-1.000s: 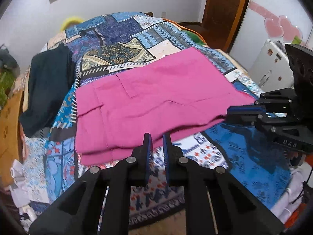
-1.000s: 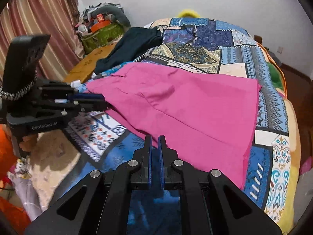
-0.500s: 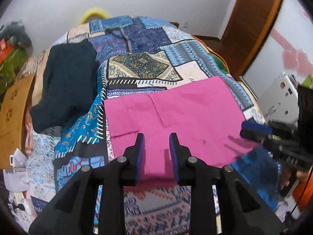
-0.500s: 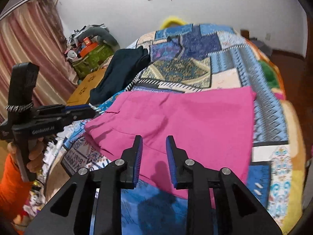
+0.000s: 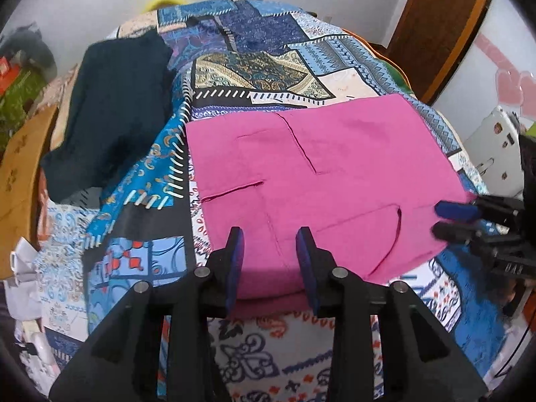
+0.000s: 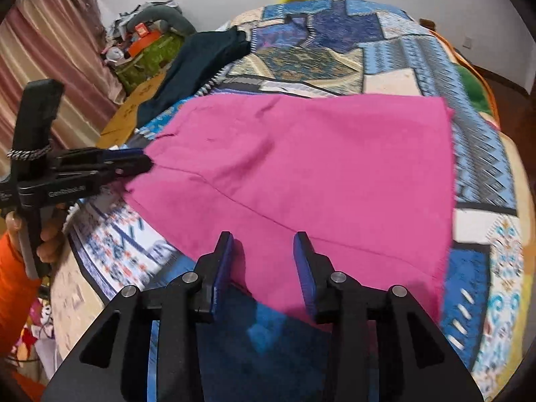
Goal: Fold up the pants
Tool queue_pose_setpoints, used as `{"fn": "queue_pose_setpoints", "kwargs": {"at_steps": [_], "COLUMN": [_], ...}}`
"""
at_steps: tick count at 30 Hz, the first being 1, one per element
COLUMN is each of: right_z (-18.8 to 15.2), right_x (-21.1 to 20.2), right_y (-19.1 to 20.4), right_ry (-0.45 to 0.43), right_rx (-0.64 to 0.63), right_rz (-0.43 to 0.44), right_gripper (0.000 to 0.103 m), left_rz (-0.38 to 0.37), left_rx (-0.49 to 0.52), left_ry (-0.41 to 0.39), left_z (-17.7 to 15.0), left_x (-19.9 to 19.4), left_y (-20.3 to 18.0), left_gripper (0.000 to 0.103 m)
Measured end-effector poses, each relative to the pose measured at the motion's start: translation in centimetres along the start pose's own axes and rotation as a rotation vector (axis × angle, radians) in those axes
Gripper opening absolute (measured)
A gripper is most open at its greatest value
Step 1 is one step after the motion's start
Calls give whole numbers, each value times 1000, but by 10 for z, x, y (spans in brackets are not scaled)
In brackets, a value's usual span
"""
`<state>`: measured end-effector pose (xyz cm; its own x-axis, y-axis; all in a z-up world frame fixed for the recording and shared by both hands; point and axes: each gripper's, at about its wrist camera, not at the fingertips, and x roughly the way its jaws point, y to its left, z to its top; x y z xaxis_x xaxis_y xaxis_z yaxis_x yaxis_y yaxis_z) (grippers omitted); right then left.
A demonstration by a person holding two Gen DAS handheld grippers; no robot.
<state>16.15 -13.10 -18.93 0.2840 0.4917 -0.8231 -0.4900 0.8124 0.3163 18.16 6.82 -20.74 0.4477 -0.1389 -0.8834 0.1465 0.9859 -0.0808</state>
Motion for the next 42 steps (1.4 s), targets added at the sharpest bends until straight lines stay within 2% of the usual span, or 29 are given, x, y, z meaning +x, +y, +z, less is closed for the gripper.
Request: {"fn": "queue_pose_setpoints", "kwargs": {"at_steps": [5,17,20,22,23,28,32,34,42], "right_z": [-9,-30,-32,-31,-30,-19,-3,5,44], "right_x": [-11,-40,-45,-51,-54,-75,-85,-84,-61], "right_y": [-22,-47,-46,-42,-41,-38,-39,-39,-63], "right_ry": [6,8,3,-14,-24,-106,-168,-187,-195], "right_rx": [38,91,83,67,63,54,38,33,45], "right_rz": [-22,-134,-148,-177,-178,-176,-188,-190,-210], "right_gripper": [33,33,34,35,36,38,47,48,48], "left_rz": [54,60,66,94,101,115,101,99,78], "left_rx": [41,8,-27,-62,-74,-125,-159,-170,-173], "left_ry": [-13,-46,-52,-58,-64,-106,-125,-129,-82], "left_z": [-7,-22,-20,-18,-17,-4,16,28,74], "left_x": [-7,-20,-22,-25,-27,-45,-54,-55,-20], "left_y": [-9,-7,-4,-2,0,15,30,36,48], "left_gripper": [36,37,40,49,49,49,50,50,53]}}
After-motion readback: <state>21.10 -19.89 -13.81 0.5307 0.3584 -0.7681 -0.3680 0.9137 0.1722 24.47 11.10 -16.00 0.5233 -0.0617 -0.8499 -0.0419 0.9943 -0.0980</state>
